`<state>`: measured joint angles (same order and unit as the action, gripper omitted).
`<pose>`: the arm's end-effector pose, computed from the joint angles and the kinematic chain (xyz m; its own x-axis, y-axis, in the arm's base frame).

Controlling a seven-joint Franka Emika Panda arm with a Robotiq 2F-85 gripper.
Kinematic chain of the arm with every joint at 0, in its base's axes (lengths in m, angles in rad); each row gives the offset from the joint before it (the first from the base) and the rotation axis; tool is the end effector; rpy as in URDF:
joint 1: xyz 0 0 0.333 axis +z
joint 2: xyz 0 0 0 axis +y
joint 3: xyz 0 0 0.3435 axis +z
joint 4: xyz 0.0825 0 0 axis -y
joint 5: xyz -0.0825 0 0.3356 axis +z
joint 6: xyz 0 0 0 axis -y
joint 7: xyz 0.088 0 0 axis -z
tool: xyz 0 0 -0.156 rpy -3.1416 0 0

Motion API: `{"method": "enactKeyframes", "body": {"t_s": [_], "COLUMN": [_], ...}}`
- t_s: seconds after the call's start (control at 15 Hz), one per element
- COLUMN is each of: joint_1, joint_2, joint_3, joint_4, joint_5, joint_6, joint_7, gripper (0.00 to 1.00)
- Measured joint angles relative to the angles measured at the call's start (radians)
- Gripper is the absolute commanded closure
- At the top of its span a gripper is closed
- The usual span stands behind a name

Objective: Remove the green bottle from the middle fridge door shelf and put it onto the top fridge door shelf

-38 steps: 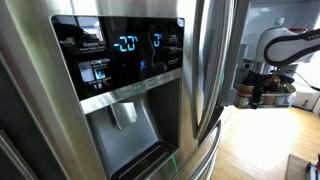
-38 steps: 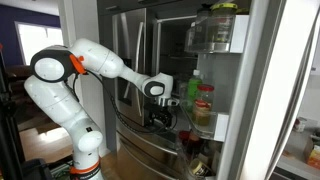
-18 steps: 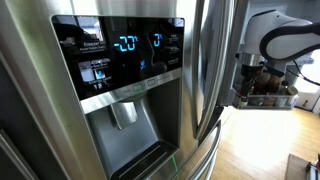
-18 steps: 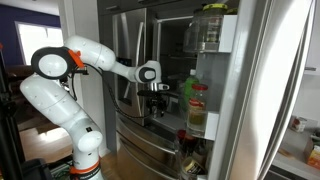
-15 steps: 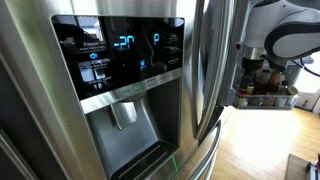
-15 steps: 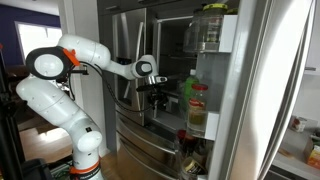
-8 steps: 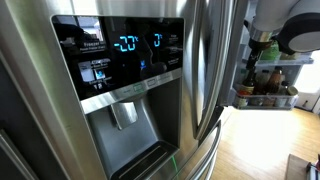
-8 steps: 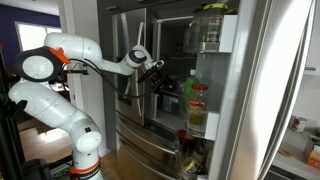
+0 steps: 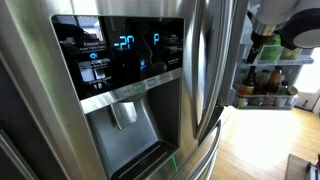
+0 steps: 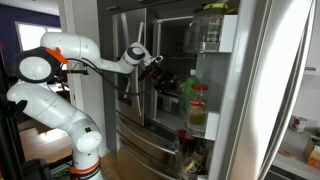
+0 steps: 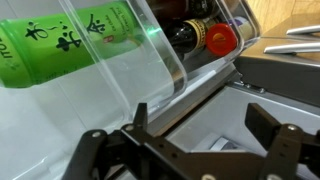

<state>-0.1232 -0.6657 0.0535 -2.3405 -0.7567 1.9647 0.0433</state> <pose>0.3208 -0.0929 0.6090 0.9660 0.1609 0.2026 -0.0274 -0.7153 0.6983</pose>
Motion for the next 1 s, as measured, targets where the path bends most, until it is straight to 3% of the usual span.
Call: {"method": "enactKeyframes", "body": {"t_s": [0.27,0.53,1.0], "joint_1": [-0.016,-0.057,-0.076], "joint_2": [-0.005,-0.005,-0.005], "joint_3": [-0.015,-0.022,-0.024], "joint_4": [0.012,0.013,0.013], "joint_5": [-0.116,-0.126,-0.126], "joint_6": [0.124,0.133,0.133], "joint_7": [0.153,0.341,0.390], "gripper": [0.00,0.00,0.00]}}
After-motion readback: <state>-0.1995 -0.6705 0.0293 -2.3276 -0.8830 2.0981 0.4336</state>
